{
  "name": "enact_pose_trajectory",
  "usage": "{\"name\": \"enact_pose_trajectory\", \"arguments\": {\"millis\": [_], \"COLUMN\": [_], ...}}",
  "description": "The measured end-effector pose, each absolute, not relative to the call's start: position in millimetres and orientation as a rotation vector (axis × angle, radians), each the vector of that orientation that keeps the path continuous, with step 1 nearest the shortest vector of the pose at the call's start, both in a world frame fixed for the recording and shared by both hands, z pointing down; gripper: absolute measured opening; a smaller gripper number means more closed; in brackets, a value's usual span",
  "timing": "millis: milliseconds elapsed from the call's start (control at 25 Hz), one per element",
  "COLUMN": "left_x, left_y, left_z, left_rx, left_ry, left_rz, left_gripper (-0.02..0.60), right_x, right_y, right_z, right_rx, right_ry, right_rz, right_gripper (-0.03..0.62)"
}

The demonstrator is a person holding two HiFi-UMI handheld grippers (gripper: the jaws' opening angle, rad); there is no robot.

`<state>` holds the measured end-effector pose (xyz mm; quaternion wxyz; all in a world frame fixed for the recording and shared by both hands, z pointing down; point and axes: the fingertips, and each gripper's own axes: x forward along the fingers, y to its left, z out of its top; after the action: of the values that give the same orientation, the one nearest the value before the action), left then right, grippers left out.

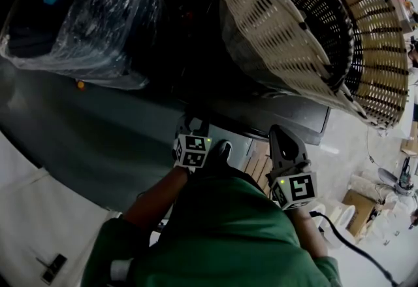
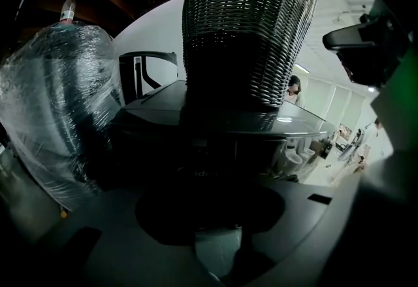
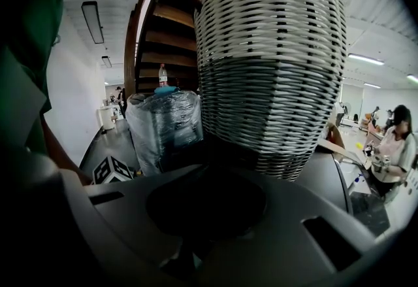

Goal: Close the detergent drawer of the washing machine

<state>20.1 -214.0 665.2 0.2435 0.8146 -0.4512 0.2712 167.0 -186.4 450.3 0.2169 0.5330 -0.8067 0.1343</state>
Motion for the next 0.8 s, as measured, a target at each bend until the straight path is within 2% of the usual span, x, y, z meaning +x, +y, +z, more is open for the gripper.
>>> {"name": "enact_pose_trajectory", "arguments": {"millis": [600, 800], "left_x": [20.8, 7.5], "left_y": [-211.8, -215.1], "left_z": [666.1, 611.4], "left_rx": [2.232, 2.303], "left_ry": [-1.201, -1.283], "left_rz": [0.730, 0.635], "left_gripper": [0.153, 0.153], "right_x": [159.8, 161.9], "right_y": [-170.4, -167.6], "right_z": [443.8, 432.4], "right_rx": [1.461, 1.497], "right_ry": [-2.271, -2.315], "right_rz": [0.350, 0.321], "right_gripper": [0.021, 0.021]}}
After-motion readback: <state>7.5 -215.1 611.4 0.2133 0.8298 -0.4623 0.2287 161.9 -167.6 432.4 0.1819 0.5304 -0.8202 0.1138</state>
